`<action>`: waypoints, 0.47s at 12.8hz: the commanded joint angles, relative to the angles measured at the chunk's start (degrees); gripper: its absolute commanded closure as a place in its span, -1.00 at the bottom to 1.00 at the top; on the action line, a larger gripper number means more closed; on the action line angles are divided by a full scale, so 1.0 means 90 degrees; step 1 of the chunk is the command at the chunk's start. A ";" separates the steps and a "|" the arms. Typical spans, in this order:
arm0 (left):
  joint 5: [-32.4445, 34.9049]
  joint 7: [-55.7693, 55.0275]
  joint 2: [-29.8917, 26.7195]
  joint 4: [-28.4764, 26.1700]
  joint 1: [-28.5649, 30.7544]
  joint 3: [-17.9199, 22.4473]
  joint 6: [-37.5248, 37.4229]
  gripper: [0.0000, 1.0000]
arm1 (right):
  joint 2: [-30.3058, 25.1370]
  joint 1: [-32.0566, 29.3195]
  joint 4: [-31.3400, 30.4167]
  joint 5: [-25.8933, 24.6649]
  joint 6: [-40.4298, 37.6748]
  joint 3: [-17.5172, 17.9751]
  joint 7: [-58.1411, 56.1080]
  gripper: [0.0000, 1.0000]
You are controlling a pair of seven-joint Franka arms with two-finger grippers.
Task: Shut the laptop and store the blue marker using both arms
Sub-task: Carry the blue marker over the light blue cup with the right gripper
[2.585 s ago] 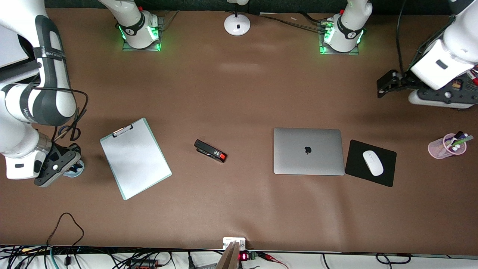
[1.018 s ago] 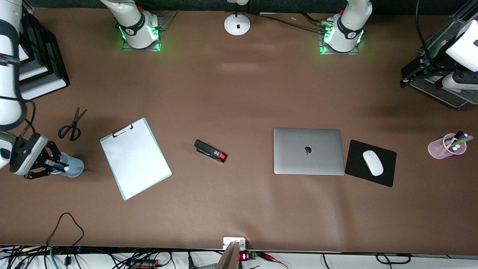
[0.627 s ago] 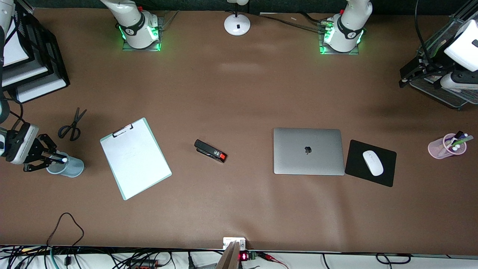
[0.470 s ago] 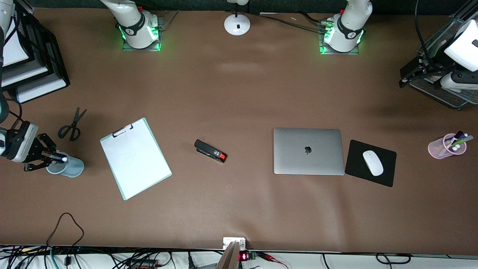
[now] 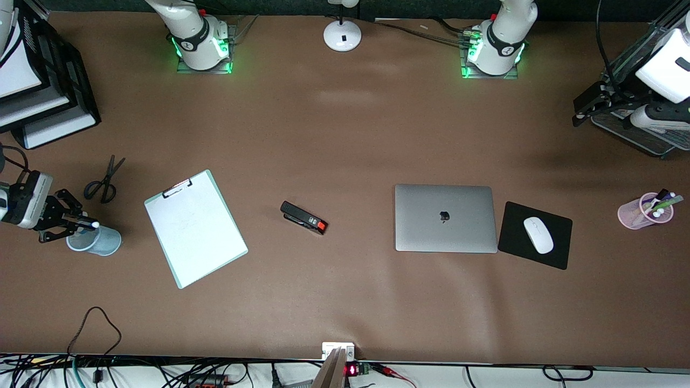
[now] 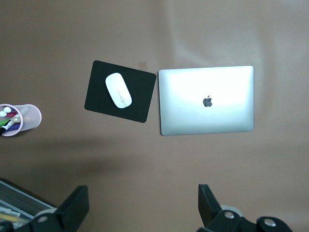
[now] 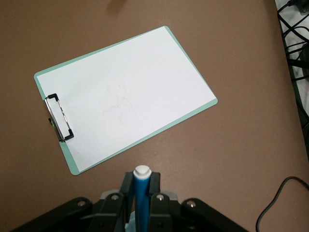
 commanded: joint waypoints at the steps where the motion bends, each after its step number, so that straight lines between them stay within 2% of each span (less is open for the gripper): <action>1: -0.0134 0.0146 -0.0048 0.0113 0.0036 -0.0014 -0.0001 -1.00 | 0.0073 -0.0266 0.0042 0.0149 -0.0128 0.0206 -0.0216 0.96; 3: -0.0124 0.0146 -0.0058 0.0153 0.0036 -0.0014 -0.0039 -1.00 | 0.0171 -0.0451 0.0061 0.0159 -0.0274 0.0313 -0.0323 0.96; 6: -0.0105 0.0156 -0.0058 0.0153 0.0065 -0.0014 -0.0049 -1.00 | 0.0337 -0.0968 0.0081 0.0149 -0.0333 0.0732 -0.0441 0.96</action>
